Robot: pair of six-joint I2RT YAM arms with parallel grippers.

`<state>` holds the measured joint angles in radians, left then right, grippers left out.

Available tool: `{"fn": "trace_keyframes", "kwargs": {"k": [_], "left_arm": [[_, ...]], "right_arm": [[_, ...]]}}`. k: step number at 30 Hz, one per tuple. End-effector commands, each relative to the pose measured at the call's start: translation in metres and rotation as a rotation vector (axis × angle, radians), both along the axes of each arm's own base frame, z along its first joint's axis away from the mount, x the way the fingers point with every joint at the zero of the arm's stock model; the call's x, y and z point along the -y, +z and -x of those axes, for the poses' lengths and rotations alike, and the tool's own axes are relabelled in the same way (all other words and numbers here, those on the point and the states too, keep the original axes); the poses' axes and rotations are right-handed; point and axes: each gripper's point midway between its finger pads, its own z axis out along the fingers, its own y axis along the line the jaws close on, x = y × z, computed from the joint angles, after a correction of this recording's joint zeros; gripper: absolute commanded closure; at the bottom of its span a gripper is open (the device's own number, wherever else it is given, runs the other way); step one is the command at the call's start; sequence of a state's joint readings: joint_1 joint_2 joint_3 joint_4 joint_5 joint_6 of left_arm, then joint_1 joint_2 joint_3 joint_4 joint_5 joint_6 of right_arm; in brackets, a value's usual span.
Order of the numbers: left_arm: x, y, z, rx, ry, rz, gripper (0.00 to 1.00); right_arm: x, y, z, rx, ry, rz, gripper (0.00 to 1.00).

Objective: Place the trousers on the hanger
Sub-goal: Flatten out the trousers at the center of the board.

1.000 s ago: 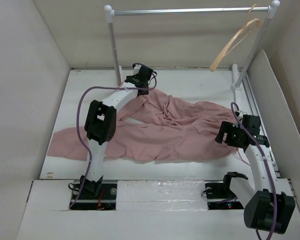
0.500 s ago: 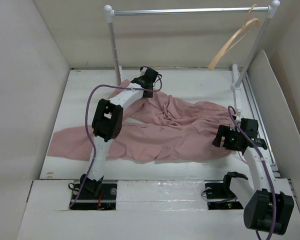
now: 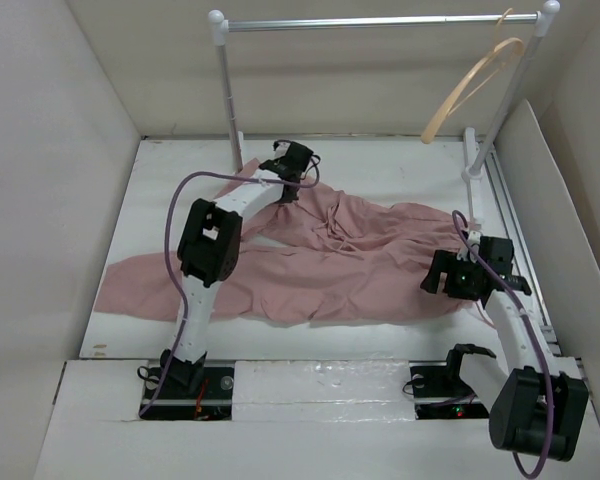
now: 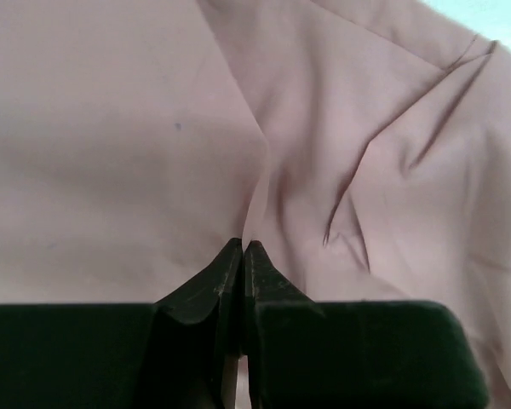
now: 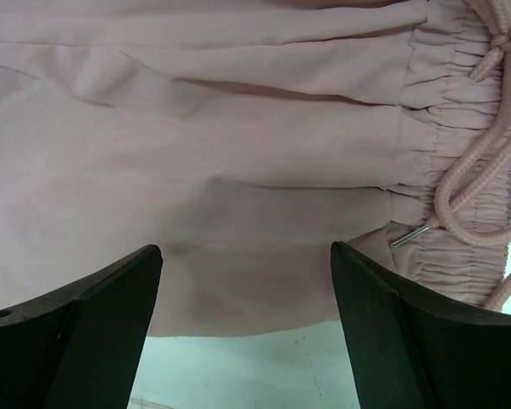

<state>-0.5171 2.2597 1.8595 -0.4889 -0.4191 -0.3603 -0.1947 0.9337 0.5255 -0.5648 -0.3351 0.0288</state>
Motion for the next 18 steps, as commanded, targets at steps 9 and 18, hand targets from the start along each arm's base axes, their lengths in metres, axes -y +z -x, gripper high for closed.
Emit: {"fn": "trace_keyframes", "kwargs": {"k": [9,18], "left_arm": [[-0.099,0.186,0.019,0.353,0.243,0.232,1.00],[-0.311,0.147,0.029,0.308,0.707,0.153,1.00]], "right_arm": [[0.001,0.001,-0.027,0.056,0.076,0.030,0.15],[-0.011,0.008,-0.031,0.074,0.124,0.005,0.15]]}}
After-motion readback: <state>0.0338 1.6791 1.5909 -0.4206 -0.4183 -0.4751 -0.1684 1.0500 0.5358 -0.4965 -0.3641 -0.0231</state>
